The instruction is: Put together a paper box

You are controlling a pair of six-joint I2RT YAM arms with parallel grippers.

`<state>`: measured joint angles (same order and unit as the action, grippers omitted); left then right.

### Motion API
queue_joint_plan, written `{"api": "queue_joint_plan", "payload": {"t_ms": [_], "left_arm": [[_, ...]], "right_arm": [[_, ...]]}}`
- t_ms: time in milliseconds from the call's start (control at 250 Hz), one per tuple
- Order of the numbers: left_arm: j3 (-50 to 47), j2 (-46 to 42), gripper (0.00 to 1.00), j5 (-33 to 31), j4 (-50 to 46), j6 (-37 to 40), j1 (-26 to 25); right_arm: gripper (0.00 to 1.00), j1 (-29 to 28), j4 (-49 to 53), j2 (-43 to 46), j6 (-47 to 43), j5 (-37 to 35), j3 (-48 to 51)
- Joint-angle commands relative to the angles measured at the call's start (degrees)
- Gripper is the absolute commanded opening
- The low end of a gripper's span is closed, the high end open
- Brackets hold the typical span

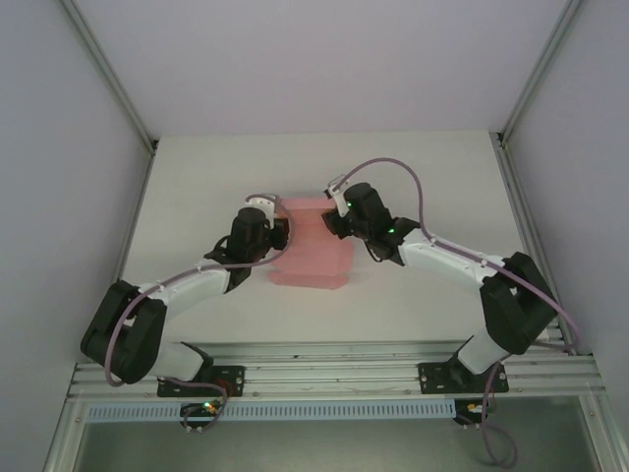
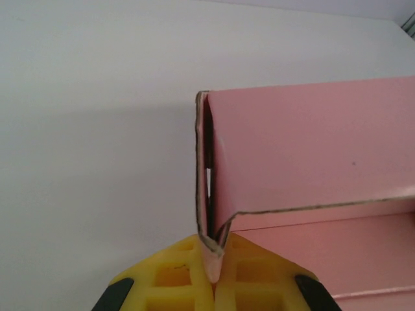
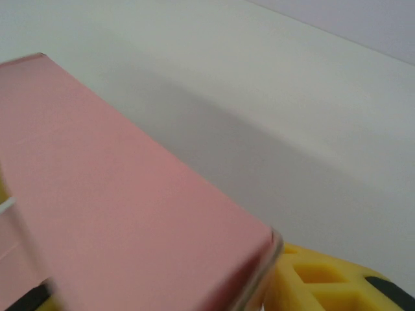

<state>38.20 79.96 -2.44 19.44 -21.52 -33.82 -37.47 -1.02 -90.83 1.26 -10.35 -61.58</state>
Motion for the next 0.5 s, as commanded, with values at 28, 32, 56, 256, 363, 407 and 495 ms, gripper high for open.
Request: {"api": "queue_joint_plan", "payload": {"t_ms": [28,32,56,256,363,407,495], "left_arm": [[4.4,0.9,0.00,-2.1,-0.4,-2.8,-0.9],[4.5,0.9,0.00,-2.3,-0.5,-2.8,-0.8],[5.1,1.2,0.00,-3.7,-1.6,-3.3,-0.9],[14.2,3.5,0.00,-24.6,-21.8,-8.4,-2.2],[17.3,4.4,0.00,-31.9,-30.6,-11.4,-2.3],[18.2,4.9,0.00,-35.5,-34.1,-12.9,-2.3],[18.8,5.1,0.00,-38.4,-38.4,-15.6,-1.9]], "right_arm": [[0.27,-1.9,2.3,-3.7,1.4,-16.7,-3.8],[0.27,-1.9,2.5,-3.8,1.5,-16.9,-3.8],[0.25,-1.9,3.6,-4.4,2.3,-18.7,-4.5],[0.12,-2.4,9.9,-9.6,4.0,-40.6,-7.7],[0.10,-2.1,11.3,-10.7,6.2,-47.2,-8.1],[0.10,-2.0,12.6,-11.3,7.6,-50.7,-8.6],[0.10,-1.7,15.3,-12.3,10.2,-56.5,-9.7]]}}
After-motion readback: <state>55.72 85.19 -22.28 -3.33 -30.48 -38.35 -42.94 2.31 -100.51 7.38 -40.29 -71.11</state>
